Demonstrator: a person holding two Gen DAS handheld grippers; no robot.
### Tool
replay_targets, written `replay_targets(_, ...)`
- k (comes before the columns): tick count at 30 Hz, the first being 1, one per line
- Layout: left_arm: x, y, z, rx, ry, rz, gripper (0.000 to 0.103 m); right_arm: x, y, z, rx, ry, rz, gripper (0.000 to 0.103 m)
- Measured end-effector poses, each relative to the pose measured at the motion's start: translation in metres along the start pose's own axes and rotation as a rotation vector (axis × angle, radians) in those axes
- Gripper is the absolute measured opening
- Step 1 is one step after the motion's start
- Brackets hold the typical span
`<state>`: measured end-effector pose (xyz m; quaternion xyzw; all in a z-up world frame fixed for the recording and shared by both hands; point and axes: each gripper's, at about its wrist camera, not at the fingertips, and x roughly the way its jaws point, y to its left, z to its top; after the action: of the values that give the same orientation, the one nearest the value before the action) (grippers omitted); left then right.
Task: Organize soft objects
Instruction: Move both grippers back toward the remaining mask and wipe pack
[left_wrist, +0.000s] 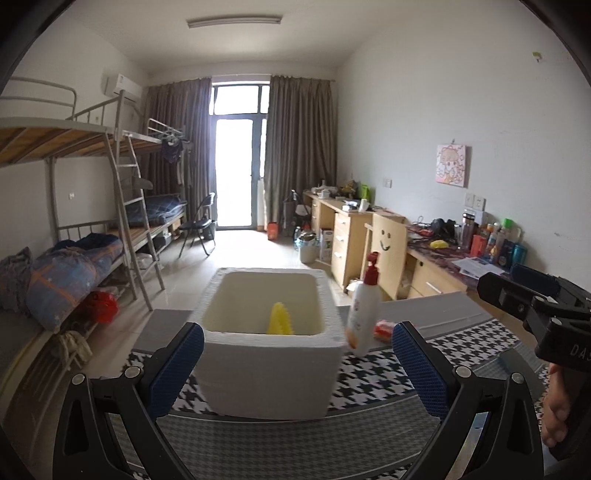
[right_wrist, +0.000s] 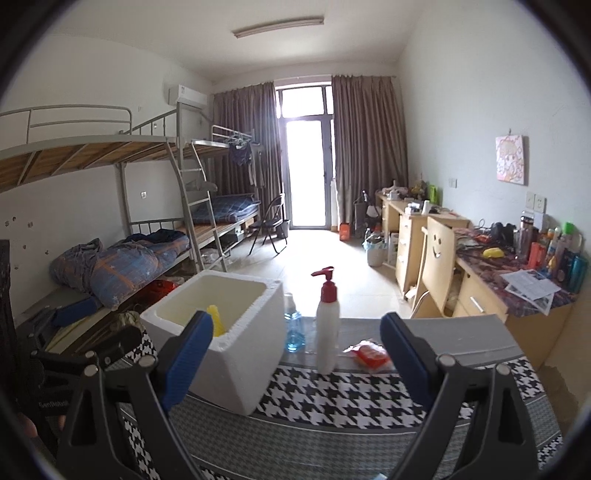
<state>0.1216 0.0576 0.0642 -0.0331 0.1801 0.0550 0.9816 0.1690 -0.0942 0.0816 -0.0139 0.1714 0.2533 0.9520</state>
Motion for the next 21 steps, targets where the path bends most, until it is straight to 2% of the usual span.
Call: replay_targets(21, -0.012, -0.051, -0.021, 0.050, 0.007, -0.140, 0.102, -0.045, -0.035, -0.037, 0.030, -0.018, -0.089, 0.094)
